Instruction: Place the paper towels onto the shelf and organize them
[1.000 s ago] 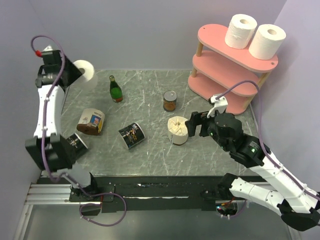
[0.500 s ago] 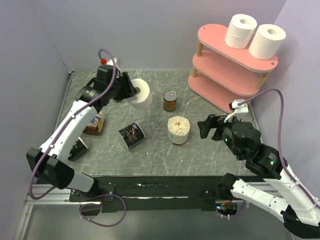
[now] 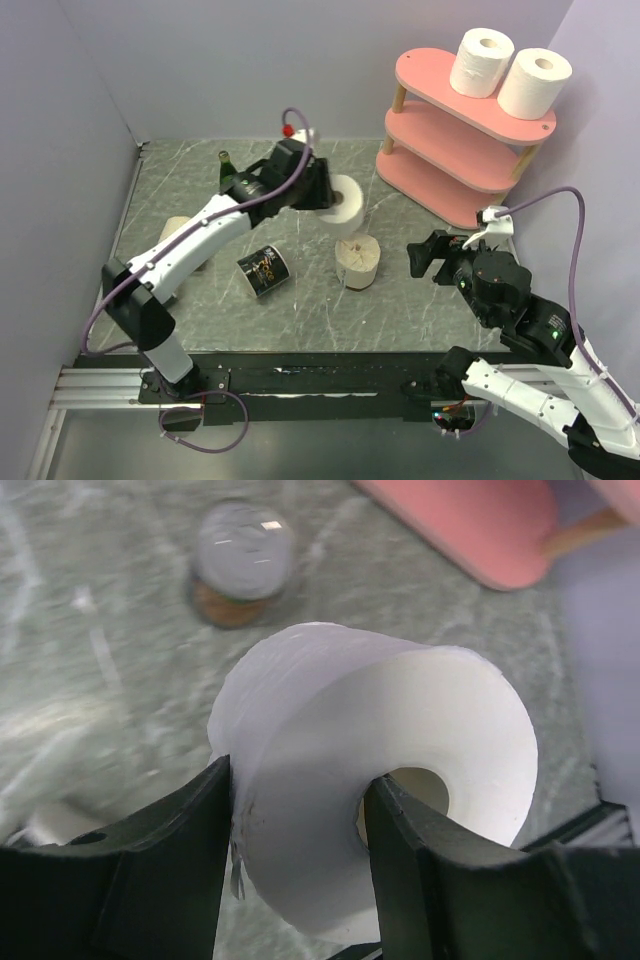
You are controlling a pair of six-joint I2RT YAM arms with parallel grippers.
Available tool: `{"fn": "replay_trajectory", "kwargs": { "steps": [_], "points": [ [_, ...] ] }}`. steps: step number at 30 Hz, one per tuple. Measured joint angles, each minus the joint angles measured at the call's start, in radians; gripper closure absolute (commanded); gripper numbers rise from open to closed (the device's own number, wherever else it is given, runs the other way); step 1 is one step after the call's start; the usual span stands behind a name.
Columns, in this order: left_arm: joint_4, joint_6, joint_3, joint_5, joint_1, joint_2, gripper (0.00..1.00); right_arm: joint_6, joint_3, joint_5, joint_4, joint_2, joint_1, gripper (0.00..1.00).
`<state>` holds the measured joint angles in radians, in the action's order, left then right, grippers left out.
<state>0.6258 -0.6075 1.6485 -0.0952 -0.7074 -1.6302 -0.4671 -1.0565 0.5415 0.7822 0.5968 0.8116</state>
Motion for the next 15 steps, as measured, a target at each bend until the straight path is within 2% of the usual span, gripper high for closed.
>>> {"fn": "replay_trajectory", "kwargs": {
  "steps": [7, 15],
  "points": [
    [-0.093, -0.018, 0.193, 0.021, -0.15, -0.165, 0.47, -0.039, 0.0, 0.036, 0.008, -0.039, 0.0, 0.03],
    [-0.192, -0.048, 0.405, 0.068, -0.191, -0.471, 0.47, -0.049, 0.0, 0.043, 0.007, -0.084, 0.0, 0.03]
  ]
}}
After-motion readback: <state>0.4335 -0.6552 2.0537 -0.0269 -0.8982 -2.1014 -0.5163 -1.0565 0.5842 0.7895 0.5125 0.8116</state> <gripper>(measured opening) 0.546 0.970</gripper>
